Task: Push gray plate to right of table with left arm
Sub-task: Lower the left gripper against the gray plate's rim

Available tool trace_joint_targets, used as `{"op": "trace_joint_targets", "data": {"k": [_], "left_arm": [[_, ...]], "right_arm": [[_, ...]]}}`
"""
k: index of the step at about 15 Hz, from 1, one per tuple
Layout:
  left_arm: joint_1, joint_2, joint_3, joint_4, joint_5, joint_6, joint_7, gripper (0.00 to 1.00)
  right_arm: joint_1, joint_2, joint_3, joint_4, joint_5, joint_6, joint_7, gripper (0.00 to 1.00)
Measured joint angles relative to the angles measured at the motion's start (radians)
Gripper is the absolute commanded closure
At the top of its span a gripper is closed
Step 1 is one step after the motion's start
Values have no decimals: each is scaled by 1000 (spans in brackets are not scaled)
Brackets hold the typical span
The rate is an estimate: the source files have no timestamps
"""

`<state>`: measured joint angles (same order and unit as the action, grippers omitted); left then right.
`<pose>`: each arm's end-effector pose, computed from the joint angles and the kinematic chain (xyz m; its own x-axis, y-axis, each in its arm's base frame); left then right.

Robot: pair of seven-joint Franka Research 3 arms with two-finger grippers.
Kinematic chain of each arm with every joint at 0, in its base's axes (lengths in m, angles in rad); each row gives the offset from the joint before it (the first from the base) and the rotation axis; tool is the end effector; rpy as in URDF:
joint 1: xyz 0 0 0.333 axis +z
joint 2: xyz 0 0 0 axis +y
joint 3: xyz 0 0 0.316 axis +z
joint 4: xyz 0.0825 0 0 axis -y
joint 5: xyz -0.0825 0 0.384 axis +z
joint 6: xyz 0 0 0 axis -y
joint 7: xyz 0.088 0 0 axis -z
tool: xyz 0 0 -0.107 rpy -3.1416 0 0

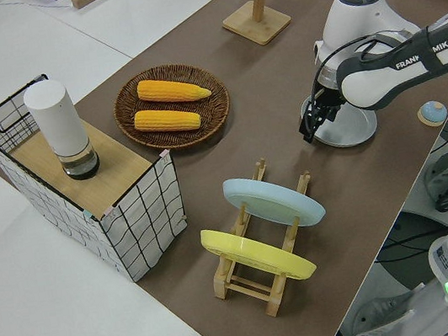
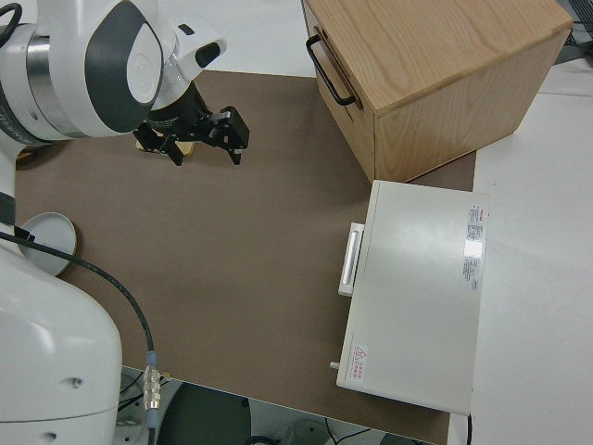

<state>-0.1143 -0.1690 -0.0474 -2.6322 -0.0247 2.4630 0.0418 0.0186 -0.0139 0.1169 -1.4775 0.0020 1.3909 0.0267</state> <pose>0.4159 -0.0673 0.3041 0.9832 -0.1826 -0.0001 -0.1826 -0.9832 0.0075 0.5261 0.0725 0.6601 0.9914 0.1085 -0.0727 0.1089 -0.9941 0.0016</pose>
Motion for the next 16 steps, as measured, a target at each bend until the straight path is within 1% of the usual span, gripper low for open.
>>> {"op": "trace_joint_targets", "data": {"k": [1, 4, 5, 6, 16], "left_arm": [[-3, 2, 0, -1, 0, 1, 0, 290], [-8, 7, 0, -2, 0, 3, 0, 790], [-9, 7, 0, -2, 0, 4, 0, 918], [-9, 8, 0, -2, 0, 5, 0, 989], [-11, -2, 1, -3, -2, 6, 0, 1000]], "right_arm": [[0, 0, 0, 0, 0, 0, 0, 17], [0, 0, 0, 0, 0, 0, 0, 17], [0, 0, 0, 0, 0, 0, 0, 17], [0, 0, 0, 0, 0, 0, 0, 17], [0, 0, 0, 0, 0, 0, 0, 17]]}}
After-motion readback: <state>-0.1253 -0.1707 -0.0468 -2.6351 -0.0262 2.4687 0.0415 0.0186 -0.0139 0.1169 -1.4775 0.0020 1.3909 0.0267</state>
